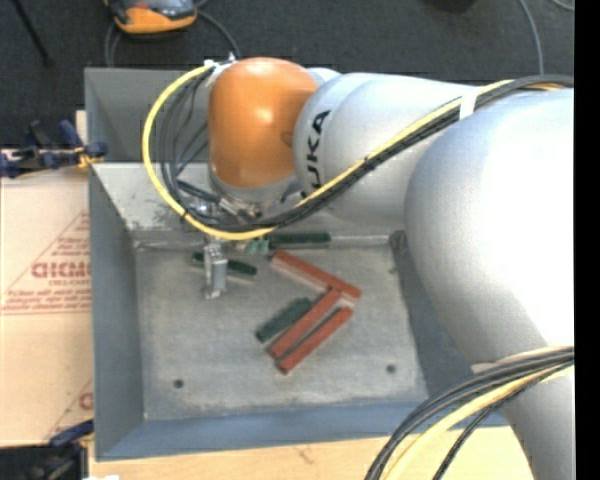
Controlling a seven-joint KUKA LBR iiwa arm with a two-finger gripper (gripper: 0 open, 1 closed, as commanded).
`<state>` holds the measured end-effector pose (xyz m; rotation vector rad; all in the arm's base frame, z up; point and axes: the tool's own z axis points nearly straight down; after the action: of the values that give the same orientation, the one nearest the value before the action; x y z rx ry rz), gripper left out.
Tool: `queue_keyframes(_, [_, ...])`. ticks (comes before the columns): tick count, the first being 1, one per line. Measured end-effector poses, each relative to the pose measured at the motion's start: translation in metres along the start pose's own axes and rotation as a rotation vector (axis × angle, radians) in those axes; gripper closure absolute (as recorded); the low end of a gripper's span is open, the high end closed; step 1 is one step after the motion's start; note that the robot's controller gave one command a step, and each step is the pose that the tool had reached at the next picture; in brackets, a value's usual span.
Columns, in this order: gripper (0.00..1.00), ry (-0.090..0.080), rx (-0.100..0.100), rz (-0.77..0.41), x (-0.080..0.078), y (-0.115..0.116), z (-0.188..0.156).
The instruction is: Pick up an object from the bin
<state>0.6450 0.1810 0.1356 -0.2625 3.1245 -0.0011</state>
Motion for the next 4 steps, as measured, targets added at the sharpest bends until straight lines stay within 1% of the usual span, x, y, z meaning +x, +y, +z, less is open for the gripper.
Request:
queue_keyframes(1, [0.00, 0.003, 0.000, -0.093, 0.005, -0.029, -0.010])
queue_keyframes(2, [0.00, -0.008, 0.001, -0.236, 0.010, -0.048, 0.034])
queue_keyframes(3, [1.00, 0.000, -0.003, -0.082, 0.025, -0.073, 0.063])
queue_keyframes(4, [1.00, 0.000, -0.003, -0.081, 0.025, -0.073, 0.063])
